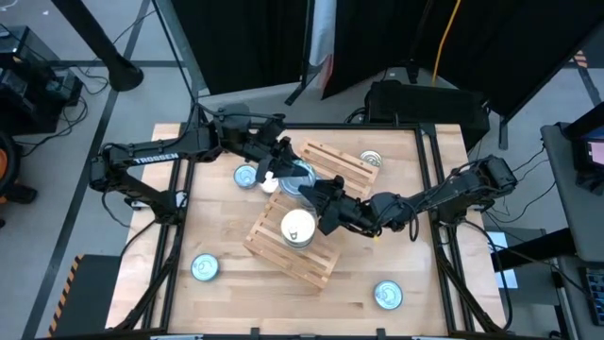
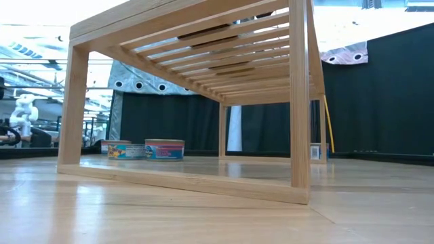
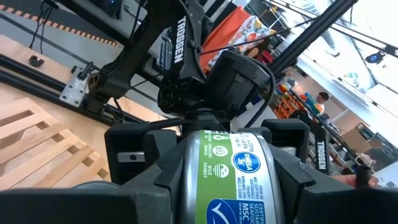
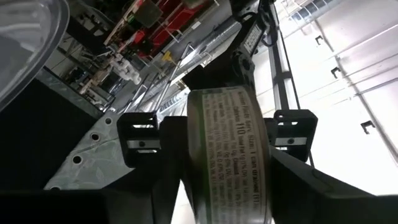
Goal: Stack canned seafood by type on shelf
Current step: Stack the green tuna can on top of the other green tuna can on the shelf
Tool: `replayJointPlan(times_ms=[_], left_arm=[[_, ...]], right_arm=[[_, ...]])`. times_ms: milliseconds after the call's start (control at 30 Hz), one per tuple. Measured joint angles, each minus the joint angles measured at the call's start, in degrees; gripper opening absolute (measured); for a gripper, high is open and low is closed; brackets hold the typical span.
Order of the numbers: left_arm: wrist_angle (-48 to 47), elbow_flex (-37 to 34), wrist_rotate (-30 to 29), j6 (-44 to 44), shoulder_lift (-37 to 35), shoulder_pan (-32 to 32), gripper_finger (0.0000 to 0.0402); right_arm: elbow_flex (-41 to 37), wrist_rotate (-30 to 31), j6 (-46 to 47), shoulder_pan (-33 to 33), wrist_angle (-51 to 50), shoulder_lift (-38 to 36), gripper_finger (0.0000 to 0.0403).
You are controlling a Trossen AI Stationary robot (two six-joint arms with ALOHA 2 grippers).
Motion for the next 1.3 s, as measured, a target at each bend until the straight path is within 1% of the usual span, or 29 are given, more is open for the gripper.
replayJointPlan(times_ms=[100,200,300,400,533,633,767,833,867,933,967,1100,1133,1200,1300], left_arm=[[-0.1,0.0,-0.7,0.0,0.0,0.0,0.0148],[-0.2,0.0,-3.2,0.0,0.0,0.0,0.0148],[-0.2,0.0,-3.5,0.3,0.0,0.0,0.0152],[-0.1,0.0,-3.6,1.6,0.0,0.0,0.0171],[0.7,0.1,-3.7,2.2,-0.6,0.0,0.0211],[0.8,0.1,-3.7,3.4,-1.7,0.1,0.0238],[2.8,0.1,-3.7,6.1,-4.3,0.1,0.0261],[2.0,0.1,-4.8,10.0,-6.5,0.1,0.0264],[0.5,0.1,-6.1,12.6,-7.9,0.1,0.0265],[-5.1,0.2,-10.7,18.3,-10.5,0.1,0.0264],[-9.3,0.2,-14.1,21.5,-11.8,0.1,0.0265],[-28.5,0.1,-31.8,32.6,-14.4,-0.3,0.0265],[-32.2,-0.3,-34.4,33.8,-14.5,-0.4,0.0265],[-36.4,-2.1,-35.5,35.3,-14.5,-0.9,0.0264],[-36.7,-6.7,-31.8,38.7,-14.4,-2.1,0.0264]], right_arm=[[0.0,0.0,0.1,-0.2,0.1,0.0,0.0165],[0.0,0.9,0.1,-0.2,0.1,0.0,0.0136],[0.0,2.8,0.1,0.2,0.1,0.0,0.0121],[0.0,4.2,1.8,0.7,0.1,0.0,0.0123],[0.1,4.7,3.9,2.0,0.5,0.0,0.014],[0.0,5.6,5.3,3.1,0.2,0.0,0.0141],[0.0,11.9,8.4,4.6,0.5,0.0,0.0133],[0.0,15.6,10.2,5.4,1.2,0.0,0.0131],[0.0,17.6,10.8,5.8,2.3,0.0,0.0131],[0.0,20.3,11.0,6.6,5.4,0.0,0.0133],[0.0,20.9,11.0,7.2,6.9,-0.1,0.0135],[0.0,21.2,11.0,10.1,13.2,-0.8,0.0139],[0.0,21.3,11.1,11.0,15.0,-1.2,0.014],[0.0,21.4,12.4,12.4,17.7,-1.7,0.014],[0.0,22.7,14.0,14.1,20.7,-2.2,0.014]])
